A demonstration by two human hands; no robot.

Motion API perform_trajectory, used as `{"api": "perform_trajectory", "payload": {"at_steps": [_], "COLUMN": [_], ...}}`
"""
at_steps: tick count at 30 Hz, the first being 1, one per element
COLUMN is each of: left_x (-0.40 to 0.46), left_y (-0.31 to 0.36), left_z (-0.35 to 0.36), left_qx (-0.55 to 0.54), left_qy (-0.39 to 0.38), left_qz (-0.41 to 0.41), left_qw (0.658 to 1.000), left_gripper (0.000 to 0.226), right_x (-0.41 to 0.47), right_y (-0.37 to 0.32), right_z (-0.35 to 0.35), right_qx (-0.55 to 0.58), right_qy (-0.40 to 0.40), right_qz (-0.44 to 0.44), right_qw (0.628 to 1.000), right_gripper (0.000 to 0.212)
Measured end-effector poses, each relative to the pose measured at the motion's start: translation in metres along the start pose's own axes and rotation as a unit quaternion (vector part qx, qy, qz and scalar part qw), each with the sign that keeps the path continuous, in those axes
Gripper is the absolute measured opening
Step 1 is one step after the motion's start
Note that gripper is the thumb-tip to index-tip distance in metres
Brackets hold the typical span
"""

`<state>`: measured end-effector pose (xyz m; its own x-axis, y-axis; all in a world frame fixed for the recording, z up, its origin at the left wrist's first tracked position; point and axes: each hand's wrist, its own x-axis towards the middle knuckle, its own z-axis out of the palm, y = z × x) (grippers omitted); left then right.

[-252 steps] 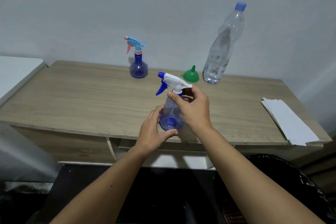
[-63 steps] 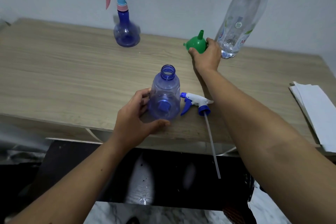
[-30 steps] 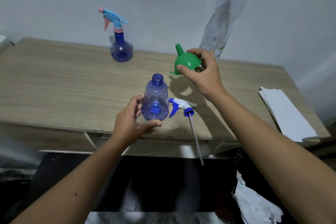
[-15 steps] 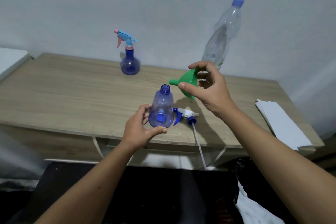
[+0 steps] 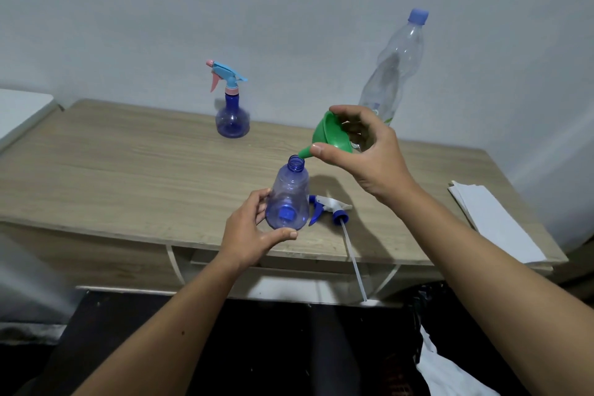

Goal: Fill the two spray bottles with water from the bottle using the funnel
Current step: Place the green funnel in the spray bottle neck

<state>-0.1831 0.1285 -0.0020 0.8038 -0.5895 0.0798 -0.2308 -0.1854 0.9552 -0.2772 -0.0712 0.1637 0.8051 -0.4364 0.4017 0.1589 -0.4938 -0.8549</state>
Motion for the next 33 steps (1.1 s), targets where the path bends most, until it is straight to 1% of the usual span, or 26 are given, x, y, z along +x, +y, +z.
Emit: {"api": "perform_trajectory", "payload": {"at_steps": [9,12,16,20,26,31,33], "left_x": [0.000,0.000,-0.001,-0.001,-0.001,-0.001,-0.001], "left_y": [0.002,0.003,0.005,0.006,0.003,0.002,0.002], "left_z": [0.000,0.000,0.000,0.001,0.002,0.002,0.002], "left_qx": [0.000,0.000,-0.001,0.003,0.023,0.036,0.039], "left_qy": [0.002,0.002,0.001,0.001,0.003,0.004,0.006], "left_qz": [0.001,0.005,0.004,0.002,0.003,0.004,0.005], "left_qw": [1.000,1.000,1.000,1.000,1.000,0.999,0.999], "left_gripper": [0.107,0.108,0.109,0.111,0.112,0.113,0.113], "right_x": [0.012,0.015,0.016,0.017,0.013,0.011,0.011], "right_y": [-0.005,-0.006,-0.005,-0.005,-0.005,-0.002,0.000], "right_z": [0.012,0.017,0.025,0.031,0.038,0.040,0.040], "right_qx": [-0.077,-0.083,-0.099,-0.107,-0.081,-0.078,-0.084], "right_qy": [-0.069,-0.085,-0.100,-0.103,-0.091,-0.080,-0.073], "right_qz": [-0.030,-0.028,-0.020,-0.014,0.002,0.013,0.015], "right_qw": [0.994,0.992,0.990,0.989,0.993,0.994,0.994], "right_gripper": [0.071,0.069,0.071,0.072,0.068,0.071,0.075]}}
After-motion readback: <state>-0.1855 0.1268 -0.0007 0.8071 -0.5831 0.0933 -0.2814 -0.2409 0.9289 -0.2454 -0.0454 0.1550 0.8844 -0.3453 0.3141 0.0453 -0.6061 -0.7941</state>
